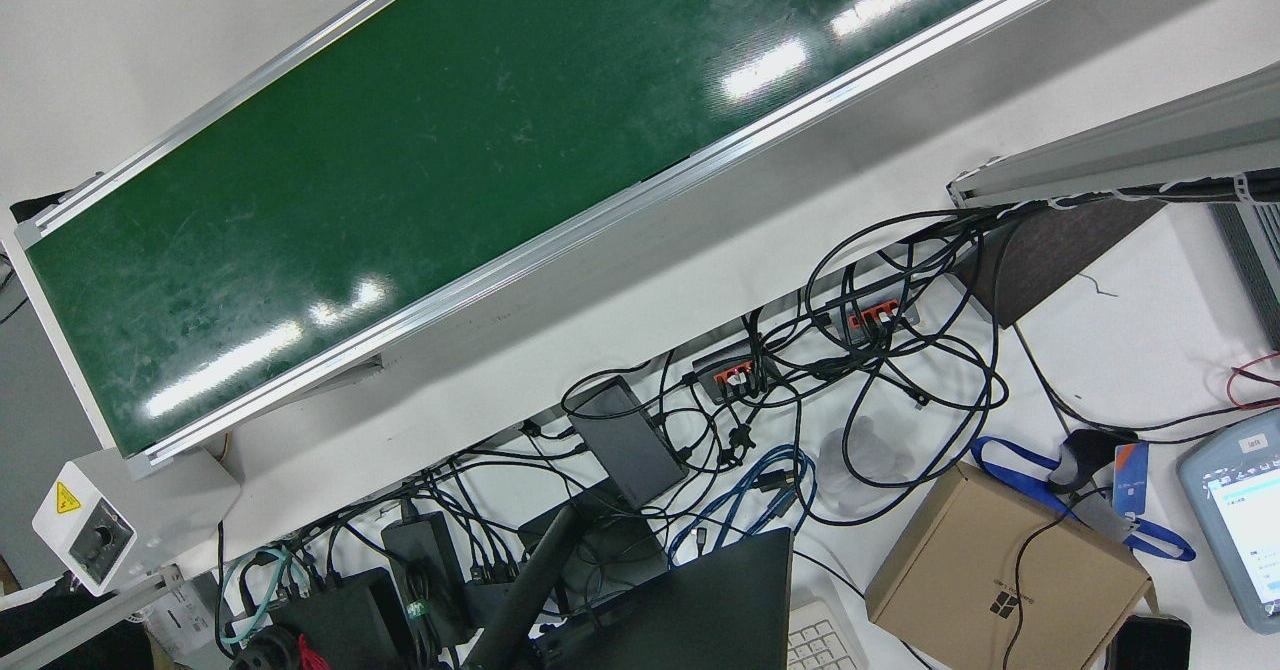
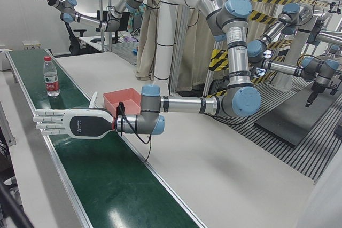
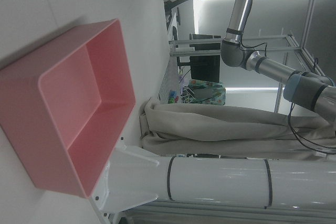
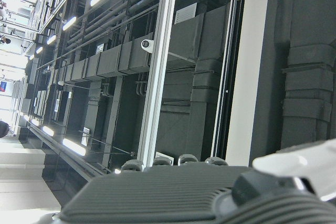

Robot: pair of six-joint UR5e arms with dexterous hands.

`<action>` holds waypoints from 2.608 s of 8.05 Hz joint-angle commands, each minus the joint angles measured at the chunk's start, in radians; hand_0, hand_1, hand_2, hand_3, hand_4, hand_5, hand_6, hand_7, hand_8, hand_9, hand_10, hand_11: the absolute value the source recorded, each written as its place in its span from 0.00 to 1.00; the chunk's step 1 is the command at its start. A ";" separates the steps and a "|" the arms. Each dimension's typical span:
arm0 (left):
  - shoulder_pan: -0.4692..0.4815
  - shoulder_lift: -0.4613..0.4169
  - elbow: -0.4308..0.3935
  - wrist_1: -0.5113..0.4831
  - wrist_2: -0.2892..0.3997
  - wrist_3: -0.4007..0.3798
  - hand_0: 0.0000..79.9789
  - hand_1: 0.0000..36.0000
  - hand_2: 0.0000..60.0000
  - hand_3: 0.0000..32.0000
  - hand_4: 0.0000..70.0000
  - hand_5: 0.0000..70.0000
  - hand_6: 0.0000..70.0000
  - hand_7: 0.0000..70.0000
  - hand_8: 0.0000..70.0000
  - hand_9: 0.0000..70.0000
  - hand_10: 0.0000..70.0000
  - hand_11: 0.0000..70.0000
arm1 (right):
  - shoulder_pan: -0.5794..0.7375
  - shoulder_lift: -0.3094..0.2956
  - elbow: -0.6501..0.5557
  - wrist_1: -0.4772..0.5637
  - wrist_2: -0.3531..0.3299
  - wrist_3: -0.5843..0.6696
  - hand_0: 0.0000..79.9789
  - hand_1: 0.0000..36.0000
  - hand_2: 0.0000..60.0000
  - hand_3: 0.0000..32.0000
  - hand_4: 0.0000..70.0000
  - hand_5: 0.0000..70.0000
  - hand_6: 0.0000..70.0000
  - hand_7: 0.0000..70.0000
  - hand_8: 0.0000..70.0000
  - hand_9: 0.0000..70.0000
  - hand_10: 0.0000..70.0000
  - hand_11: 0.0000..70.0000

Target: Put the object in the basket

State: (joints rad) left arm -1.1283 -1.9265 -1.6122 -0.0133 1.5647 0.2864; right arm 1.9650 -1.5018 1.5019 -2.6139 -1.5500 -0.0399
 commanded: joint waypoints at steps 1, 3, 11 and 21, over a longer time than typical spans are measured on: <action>0.002 0.000 0.000 0.001 0.000 -0.001 0.63 0.03 0.00 0.03 0.00 0.08 0.00 0.00 0.00 0.00 0.02 0.05 | 0.000 0.000 0.000 0.000 -0.001 0.000 0.00 0.00 0.00 0.00 0.00 0.00 0.00 0.00 0.00 0.00 0.00 0.00; 0.005 -0.002 -0.005 0.007 -0.002 0.000 0.64 0.05 0.00 0.03 0.00 0.08 0.00 0.00 0.01 0.00 0.03 0.06 | 0.000 0.000 0.001 0.000 0.001 0.000 0.00 0.00 0.00 0.00 0.00 0.00 0.00 0.00 0.00 0.00 0.00 0.00; 0.130 0.000 -0.101 0.112 -0.244 -0.079 0.67 0.07 0.00 0.13 0.00 0.06 0.00 0.00 0.00 0.00 0.03 0.07 | 0.000 0.000 0.001 0.000 -0.001 0.000 0.00 0.00 0.00 0.00 0.00 0.00 0.00 0.00 0.00 0.00 0.00 0.00; 0.186 -0.009 -0.120 0.147 -0.241 0.086 0.62 0.00 0.00 0.09 0.00 0.05 0.00 0.00 0.00 0.00 0.02 0.04 | 0.000 0.000 0.001 0.000 -0.001 0.000 0.00 0.00 0.00 0.00 0.00 0.00 0.00 0.00 0.00 0.00 0.00 0.00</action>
State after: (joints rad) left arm -0.9737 -1.9360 -1.7346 0.1475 1.3238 0.3727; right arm 1.9650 -1.5018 1.5033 -2.6139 -1.5508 -0.0399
